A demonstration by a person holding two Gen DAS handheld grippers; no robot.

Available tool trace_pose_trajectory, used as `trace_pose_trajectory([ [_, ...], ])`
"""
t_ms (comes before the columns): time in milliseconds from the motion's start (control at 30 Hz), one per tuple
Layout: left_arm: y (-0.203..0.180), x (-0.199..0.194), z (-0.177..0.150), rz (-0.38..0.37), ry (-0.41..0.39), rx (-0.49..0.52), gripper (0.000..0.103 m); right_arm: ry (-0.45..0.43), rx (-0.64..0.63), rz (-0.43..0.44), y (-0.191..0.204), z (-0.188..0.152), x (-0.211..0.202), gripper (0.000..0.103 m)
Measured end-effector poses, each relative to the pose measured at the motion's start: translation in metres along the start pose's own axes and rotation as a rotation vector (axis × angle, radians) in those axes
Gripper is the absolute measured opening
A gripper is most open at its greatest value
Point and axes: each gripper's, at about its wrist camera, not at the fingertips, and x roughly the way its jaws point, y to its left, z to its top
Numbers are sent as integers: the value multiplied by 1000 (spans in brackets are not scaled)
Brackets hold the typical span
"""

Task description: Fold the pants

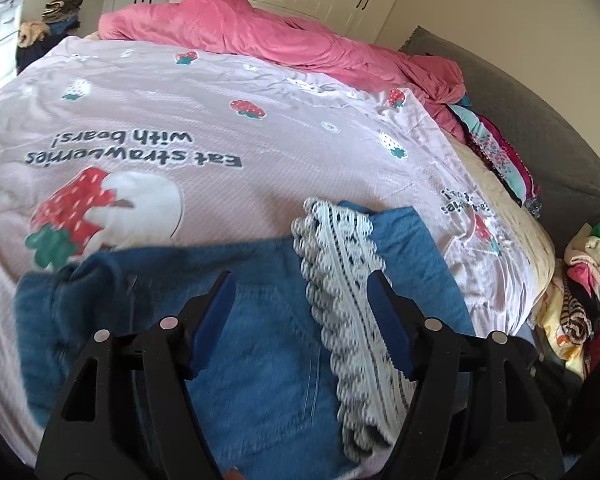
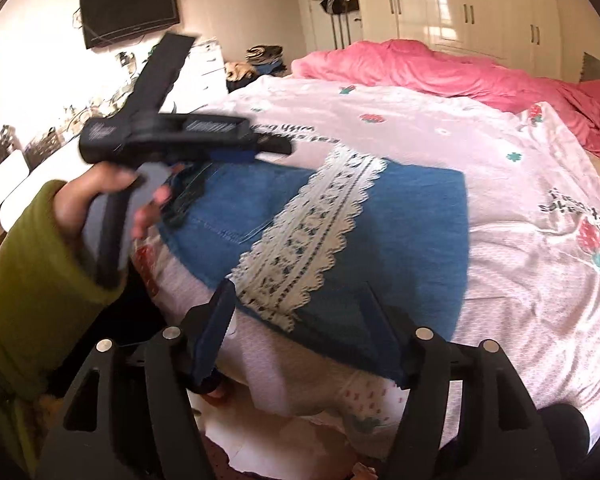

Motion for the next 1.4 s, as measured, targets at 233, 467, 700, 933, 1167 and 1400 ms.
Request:
trace_pose_trajectory([
  [233,-8,-18,-25,9,22,14,66,-10,69,-62,-25,-4,-6,64],
  [467,-29,-11,-55,12,92,80,67,73,129,-114,-45,-17,16,68],
  [700,-40,4,-77,73,151,159,68,165,203,-153,-62,-34,33,68],
  [933,-37,-15,-76,67,128,134,73,105,206,-146,-61,-26,17,70],
  [1167,-15,-59,-70,136,45,93,77,31,180,-107,-51,-3,-4,76],
  [1400,22,-92,-70,209,-18,6,83,-2,138,-79,-38,35,-4,89],
])
